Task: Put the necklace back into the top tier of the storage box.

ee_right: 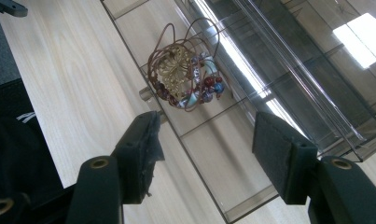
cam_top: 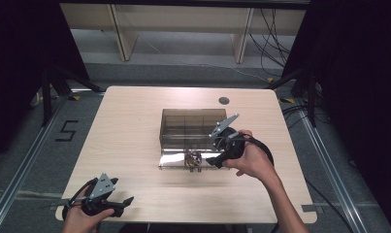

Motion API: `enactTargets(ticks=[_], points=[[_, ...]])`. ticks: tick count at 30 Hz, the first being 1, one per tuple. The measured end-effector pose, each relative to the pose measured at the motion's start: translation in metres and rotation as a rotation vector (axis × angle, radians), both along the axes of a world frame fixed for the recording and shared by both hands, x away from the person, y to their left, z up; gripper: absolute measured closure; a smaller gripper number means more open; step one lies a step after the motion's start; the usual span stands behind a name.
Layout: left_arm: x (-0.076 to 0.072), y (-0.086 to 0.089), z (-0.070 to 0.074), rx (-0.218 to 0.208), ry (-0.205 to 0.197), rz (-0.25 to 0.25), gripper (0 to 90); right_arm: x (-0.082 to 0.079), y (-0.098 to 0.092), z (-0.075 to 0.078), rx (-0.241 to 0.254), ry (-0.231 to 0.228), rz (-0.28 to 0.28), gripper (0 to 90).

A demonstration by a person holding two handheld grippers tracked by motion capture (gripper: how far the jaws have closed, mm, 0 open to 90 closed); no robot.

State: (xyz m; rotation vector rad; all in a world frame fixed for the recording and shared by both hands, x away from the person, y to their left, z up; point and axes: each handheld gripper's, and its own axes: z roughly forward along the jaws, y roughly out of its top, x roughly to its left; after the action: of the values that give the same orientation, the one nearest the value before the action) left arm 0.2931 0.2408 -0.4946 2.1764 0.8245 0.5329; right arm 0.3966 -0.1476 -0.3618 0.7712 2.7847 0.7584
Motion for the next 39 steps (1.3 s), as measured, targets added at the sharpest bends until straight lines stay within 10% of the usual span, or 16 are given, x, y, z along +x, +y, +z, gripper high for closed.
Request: enactTargets(ticks=[16,19,21,31,39], points=[[0.000,0.001,0.001,0.009,0.007,0.005,15.7,-0.006,-0.009,-0.001,0.024,-0.017,-0.001,40.7],[-0.002,-0.003,-0.002,-0.054,0.018,0.025,15.7,-0.009,-0.009,-0.001,0.026,0.004,-0.029,40.3],[-0.002,0.000,0.001,0.002,0.023,0.014,15.7,-0.009,-0.011,-0.001,0.027,-0.007,-0.017,40.1],[-0.002,-0.003,-0.002,-0.054,0.018,0.025,15.7,-0.015,-0.018,-0.004,0.025,-0.012,-0.042,38.7],[-0.001,0.000,0.000,-0.013,0.015,0.020,15.7,-0.019,-0.023,-0.007,0.028,-0.021,-0.050,37.0]])
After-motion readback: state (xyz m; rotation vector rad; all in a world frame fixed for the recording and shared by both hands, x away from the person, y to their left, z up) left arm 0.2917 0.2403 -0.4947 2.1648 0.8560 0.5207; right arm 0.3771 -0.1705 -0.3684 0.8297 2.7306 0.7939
